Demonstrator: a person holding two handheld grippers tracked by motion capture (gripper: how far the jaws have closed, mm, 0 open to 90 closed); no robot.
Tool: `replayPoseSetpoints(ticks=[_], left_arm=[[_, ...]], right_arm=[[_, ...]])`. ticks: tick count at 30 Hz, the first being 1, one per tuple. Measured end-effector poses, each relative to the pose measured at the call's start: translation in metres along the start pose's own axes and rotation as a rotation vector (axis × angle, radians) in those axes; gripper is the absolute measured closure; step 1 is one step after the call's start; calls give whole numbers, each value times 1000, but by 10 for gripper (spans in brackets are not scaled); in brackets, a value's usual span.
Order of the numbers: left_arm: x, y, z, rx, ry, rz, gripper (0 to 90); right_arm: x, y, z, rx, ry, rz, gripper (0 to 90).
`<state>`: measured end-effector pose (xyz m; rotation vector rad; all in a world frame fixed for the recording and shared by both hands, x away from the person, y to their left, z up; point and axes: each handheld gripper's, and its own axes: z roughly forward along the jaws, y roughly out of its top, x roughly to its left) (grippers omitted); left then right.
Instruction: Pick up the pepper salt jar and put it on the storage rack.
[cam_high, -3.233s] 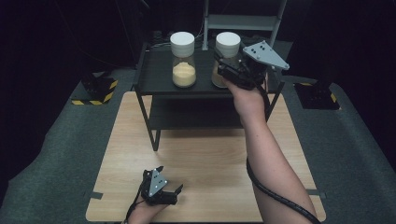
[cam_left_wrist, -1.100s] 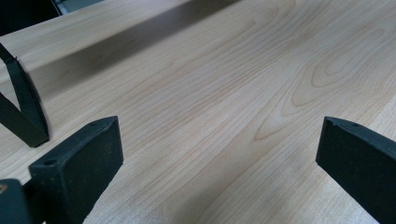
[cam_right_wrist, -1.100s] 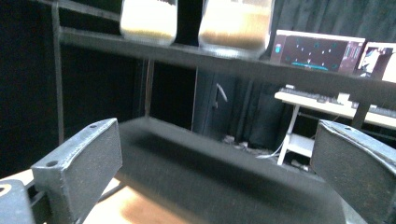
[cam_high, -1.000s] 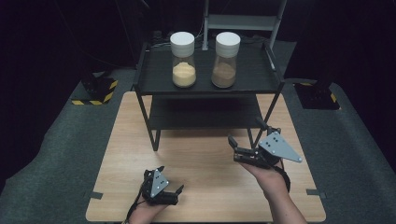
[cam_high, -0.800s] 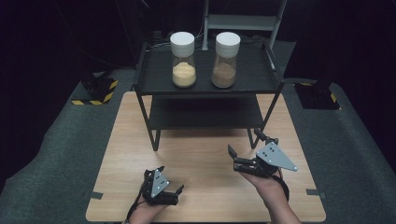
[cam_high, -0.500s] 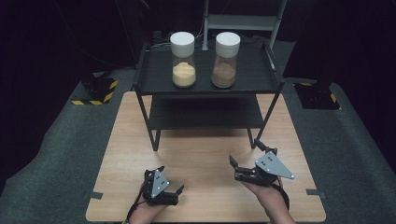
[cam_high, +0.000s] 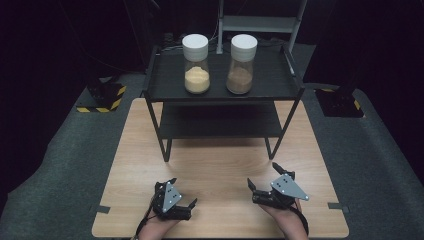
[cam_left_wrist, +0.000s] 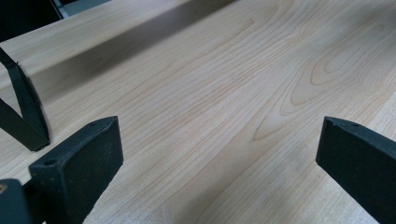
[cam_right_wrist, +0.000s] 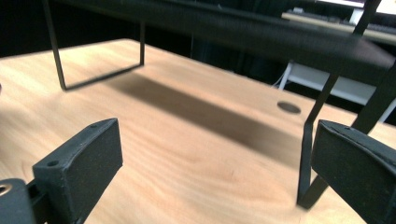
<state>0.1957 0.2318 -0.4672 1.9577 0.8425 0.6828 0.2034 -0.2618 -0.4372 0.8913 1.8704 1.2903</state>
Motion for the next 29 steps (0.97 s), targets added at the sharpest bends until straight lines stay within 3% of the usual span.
replayPoseSetpoints(ticks=[10, 13, 20, 29], left_arm=[[-2, 0, 0, 2, 5, 9, 10], [-2, 1, 0, 4, 6, 13, 10], [-4, 2, 1, 9, 12, 25, 9], [-6, 4, 2, 24, 19, 34, 10]], right_arm=[[1, -22, 3, 80, -17, -11, 17], [5, -25, 3, 119, -35, -58, 17], [6, -27, 4, 169, -28, -82, 19], [9, -30, 1, 158, -38, -105, 21]])
